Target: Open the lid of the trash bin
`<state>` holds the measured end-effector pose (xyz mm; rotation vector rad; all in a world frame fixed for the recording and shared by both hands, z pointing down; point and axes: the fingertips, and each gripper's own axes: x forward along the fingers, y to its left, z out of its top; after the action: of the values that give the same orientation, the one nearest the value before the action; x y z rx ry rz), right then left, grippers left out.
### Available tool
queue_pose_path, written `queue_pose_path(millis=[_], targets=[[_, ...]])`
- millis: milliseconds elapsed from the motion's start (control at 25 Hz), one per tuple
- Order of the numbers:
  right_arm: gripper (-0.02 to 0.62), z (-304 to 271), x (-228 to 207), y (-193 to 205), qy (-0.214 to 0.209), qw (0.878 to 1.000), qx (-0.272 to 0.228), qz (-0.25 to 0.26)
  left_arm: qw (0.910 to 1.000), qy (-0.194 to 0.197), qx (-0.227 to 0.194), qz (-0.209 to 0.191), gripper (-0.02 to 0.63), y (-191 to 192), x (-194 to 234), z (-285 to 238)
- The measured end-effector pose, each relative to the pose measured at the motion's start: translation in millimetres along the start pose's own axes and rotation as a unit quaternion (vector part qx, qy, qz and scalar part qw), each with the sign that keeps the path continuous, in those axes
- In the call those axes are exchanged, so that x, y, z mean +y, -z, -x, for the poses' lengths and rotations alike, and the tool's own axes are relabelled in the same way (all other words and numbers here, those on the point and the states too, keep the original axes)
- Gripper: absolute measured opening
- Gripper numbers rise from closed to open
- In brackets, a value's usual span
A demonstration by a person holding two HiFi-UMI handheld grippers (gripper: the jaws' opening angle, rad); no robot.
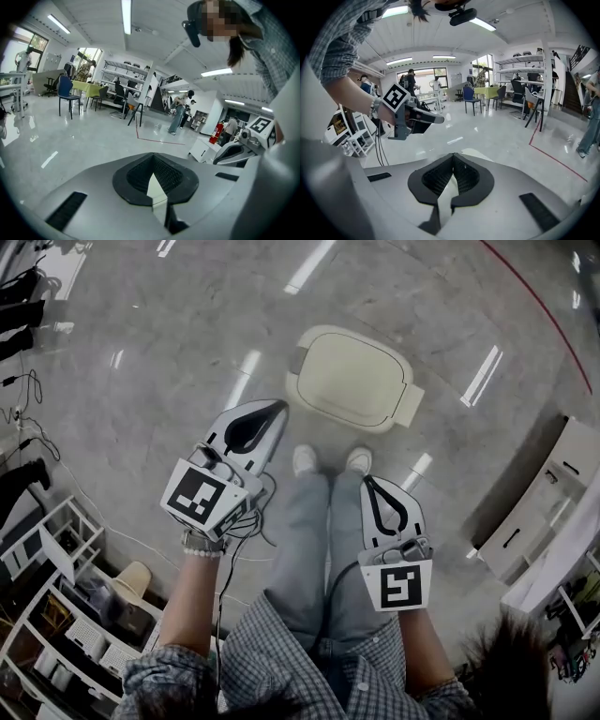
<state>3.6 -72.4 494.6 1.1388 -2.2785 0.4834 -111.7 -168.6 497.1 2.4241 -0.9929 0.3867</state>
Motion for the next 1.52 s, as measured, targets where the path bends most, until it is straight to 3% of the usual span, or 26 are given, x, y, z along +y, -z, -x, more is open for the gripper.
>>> queue_pose_path(millis=[520,880,1080,1280,1520], targets=[[0.018,-24.5,-7.9,15.4,0.011,0.999,0.008,-0.038,0.9965,0.022,0.079,-0.018,0.005,78.5,41.2,-58.9],[0.018,-29.9,-1.3,25.1,0.011,0.999,0.011,-0.049,0.9947,-0.006,0.103,-0.007,0.005,116.8,71.4,-83.8],[0.018,-31.5,3.7,31.2,0.012,0.998,0.015,-0.061,0.9872,-0.025,0.148,-0.053,0.005,142.3,90.5,-100.3],[0.018,-29.8,4.8,30.8,0.011,0.998,0.017,-0.062,0.9798,-0.038,0.187,-0.058,0.005,161.1,104.9,-112.0],[0.018,-27.4,3.5,37.4,0.011,0.997,0.026,-0.066,0.9650,-0.053,0.246,-0.073,0.005,184.9,116.1,-117.2]])
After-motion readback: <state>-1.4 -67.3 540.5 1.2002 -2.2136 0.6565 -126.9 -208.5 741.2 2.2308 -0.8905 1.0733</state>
